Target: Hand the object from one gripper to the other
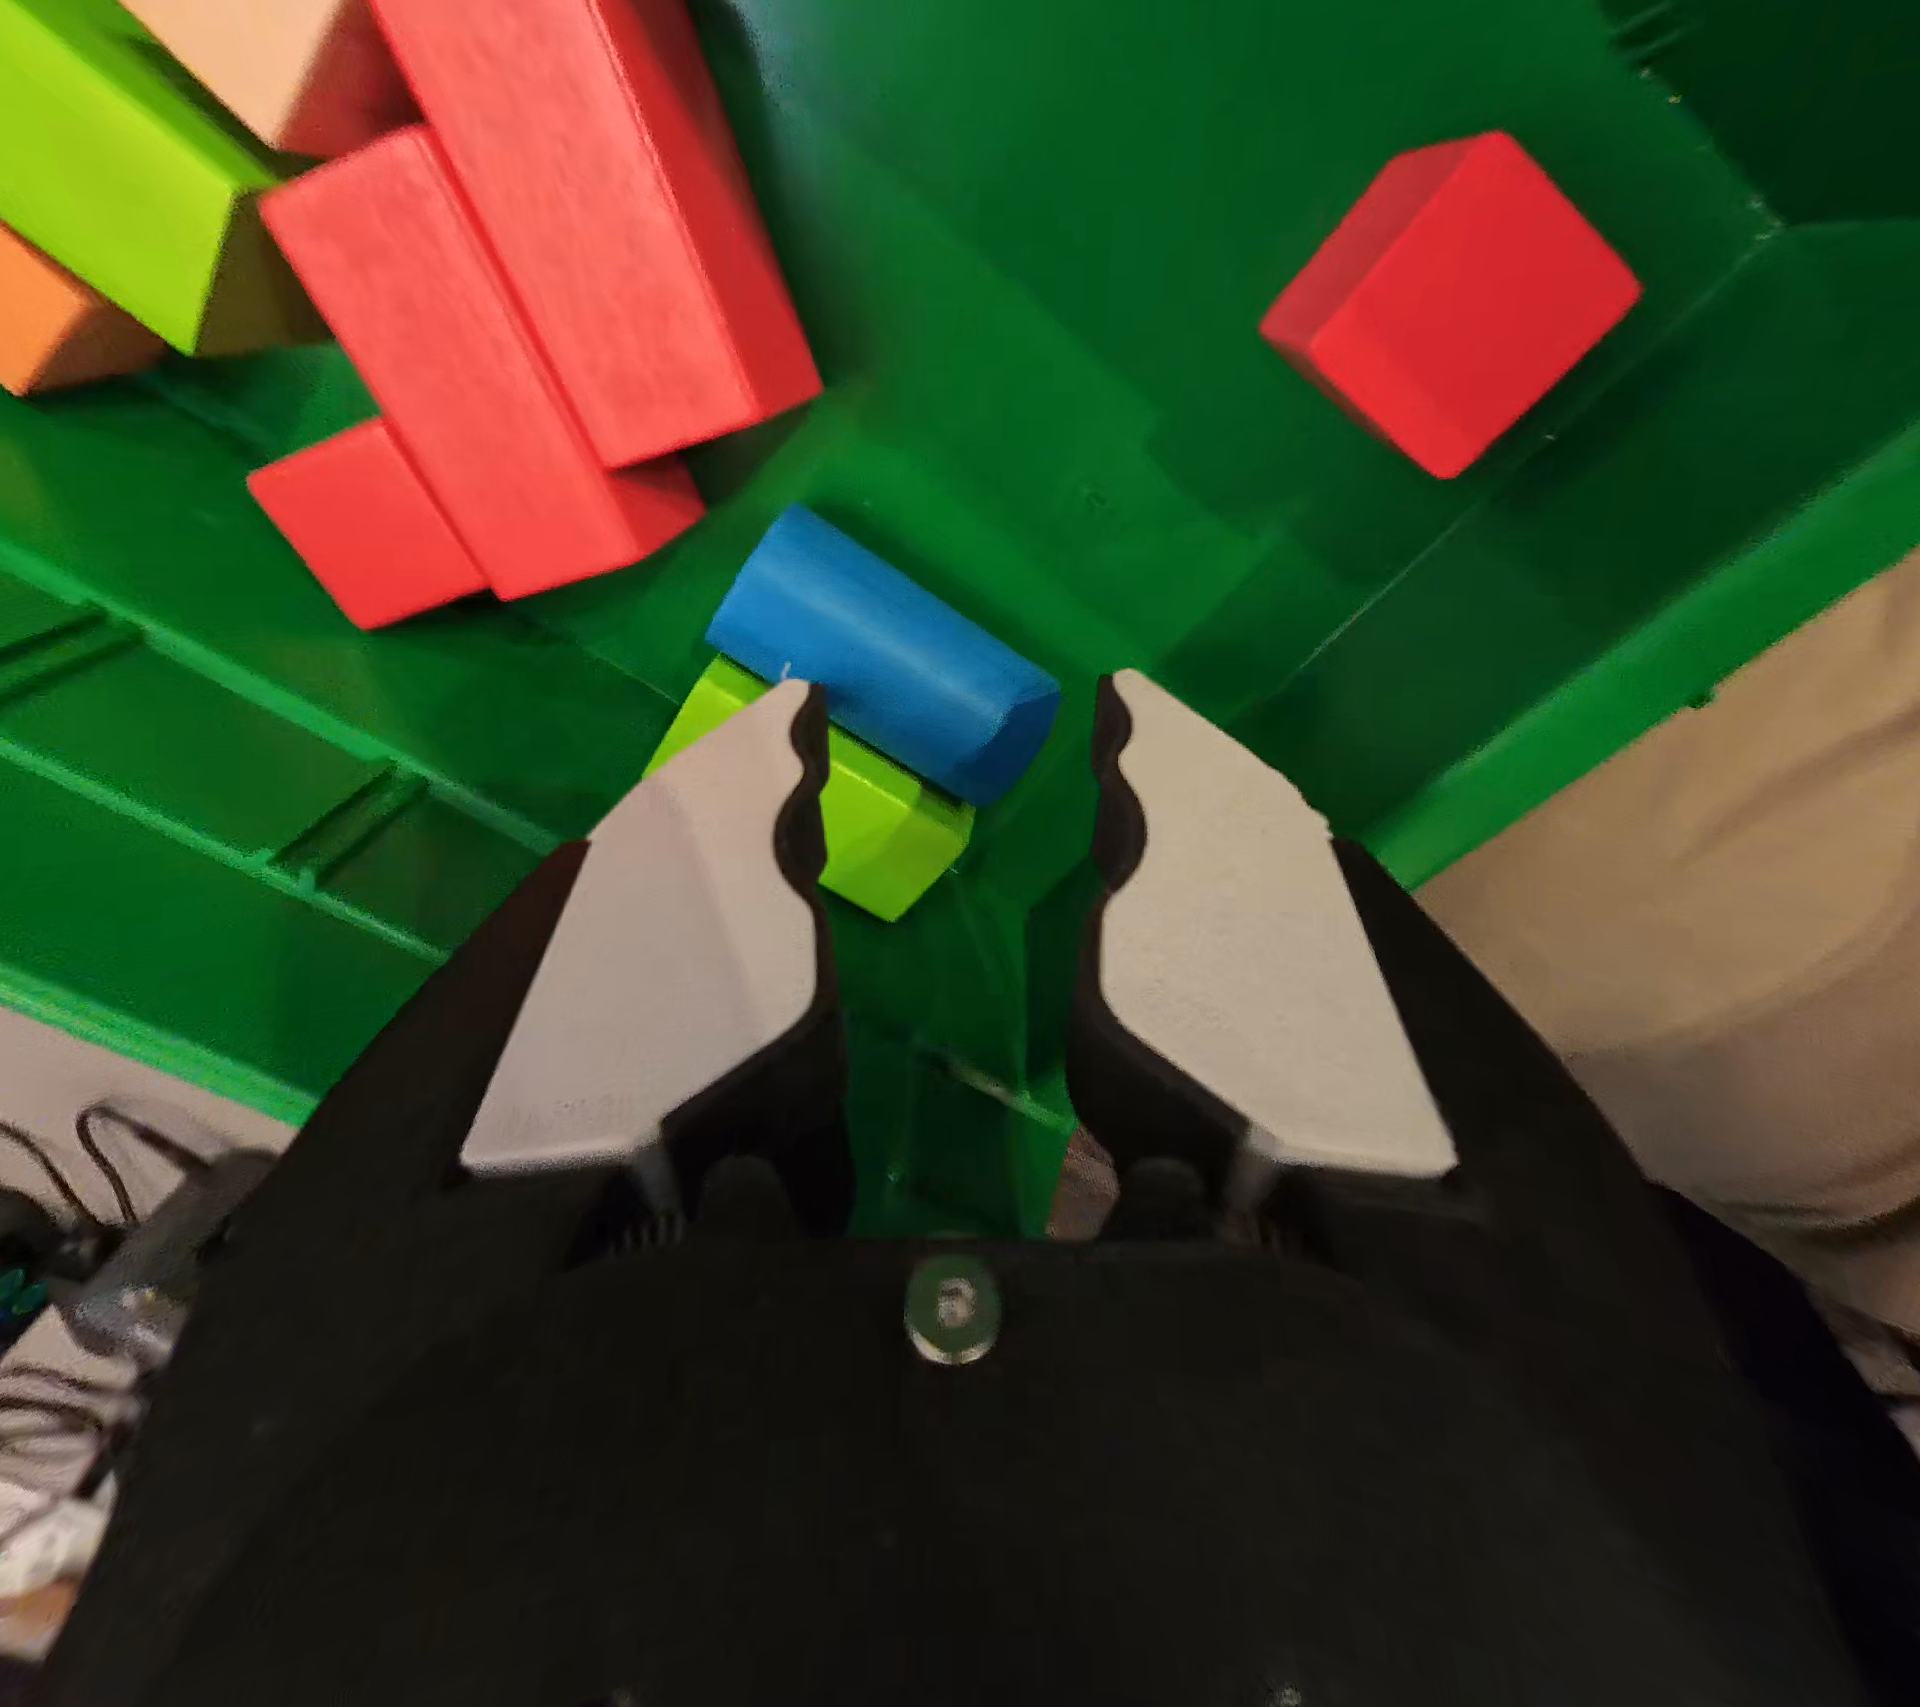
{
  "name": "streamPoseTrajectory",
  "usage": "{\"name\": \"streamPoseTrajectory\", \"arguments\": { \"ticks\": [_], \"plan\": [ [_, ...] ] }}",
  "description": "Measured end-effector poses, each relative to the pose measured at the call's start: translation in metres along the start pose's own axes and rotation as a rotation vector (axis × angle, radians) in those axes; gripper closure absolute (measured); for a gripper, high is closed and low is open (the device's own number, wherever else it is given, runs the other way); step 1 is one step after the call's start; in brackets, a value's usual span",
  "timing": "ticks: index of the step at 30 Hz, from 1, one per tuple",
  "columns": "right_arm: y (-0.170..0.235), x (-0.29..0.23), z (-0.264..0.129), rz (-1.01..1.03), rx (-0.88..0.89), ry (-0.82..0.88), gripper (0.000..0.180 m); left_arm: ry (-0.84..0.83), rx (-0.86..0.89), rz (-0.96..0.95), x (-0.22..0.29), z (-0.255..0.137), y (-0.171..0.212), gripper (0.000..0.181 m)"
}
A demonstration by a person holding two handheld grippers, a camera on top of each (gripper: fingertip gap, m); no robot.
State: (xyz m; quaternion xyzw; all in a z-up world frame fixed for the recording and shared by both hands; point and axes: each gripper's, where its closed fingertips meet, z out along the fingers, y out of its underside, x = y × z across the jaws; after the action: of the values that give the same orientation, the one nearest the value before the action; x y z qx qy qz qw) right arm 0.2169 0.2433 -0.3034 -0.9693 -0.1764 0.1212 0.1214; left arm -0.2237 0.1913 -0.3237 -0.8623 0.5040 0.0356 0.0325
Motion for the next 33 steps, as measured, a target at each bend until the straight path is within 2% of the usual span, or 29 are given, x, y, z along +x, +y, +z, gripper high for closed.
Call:
{"name": "streamPoseTrajectory", "arguments": {
  "ticks": [4, 7, 10, 19, 23, 26, 29, 33],
  "plan": [
    [0.0, -0.001, -0.001, -0.007, 0.004, -0.002, 0.13, -0.034, -0.047, -0.063, -0.005, 0.005, 0.003, 0.134],
    [0.0, -0.002, -0.002, -0.008, 0.01, -0.011, 0.13, -0.042, -0.065, -0.041, -0.002, 0.012, 0.0, 0.131],
    [-0.001, -0.004, -0.003, -0.014, 0.015, -0.017, 0.131, -0.075, -0.107, -0.003, -0.003, 0.022, -0.002, 0.139],
    [-0.006, -0.01, -0.012, -0.053, 0.048, -0.019, 0.131, -0.095, -0.057, 0.095, -0.002, 0.02, -0.011, 0.145],
    [-0.016, -0.015, -0.029, -0.08, 0.124, -0.012, 0.128, -0.049, 0.141, 0.047, -0.005, -0.004, -0.033, 0.145],
    [-0.037, -0.037, -0.058, -0.153, 0.272, -0.038, 0.13, 0.046, 0.429, 0.0, -0.001, -0.044, -0.066, 0.145],
    [-0.056, -0.084, -0.09, -0.266, 0.437, -0.143, 0.131, 0.165, 0.733, -0.037, 0.008, -0.098, -0.099, 0.145],
    [-0.065, -0.165, -0.116, -0.402, 0.586, -0.397, 0.132, 0.281, 1.02, -0.066, 0.016, -0.157, -0.13, 0.145]
  ]
}}
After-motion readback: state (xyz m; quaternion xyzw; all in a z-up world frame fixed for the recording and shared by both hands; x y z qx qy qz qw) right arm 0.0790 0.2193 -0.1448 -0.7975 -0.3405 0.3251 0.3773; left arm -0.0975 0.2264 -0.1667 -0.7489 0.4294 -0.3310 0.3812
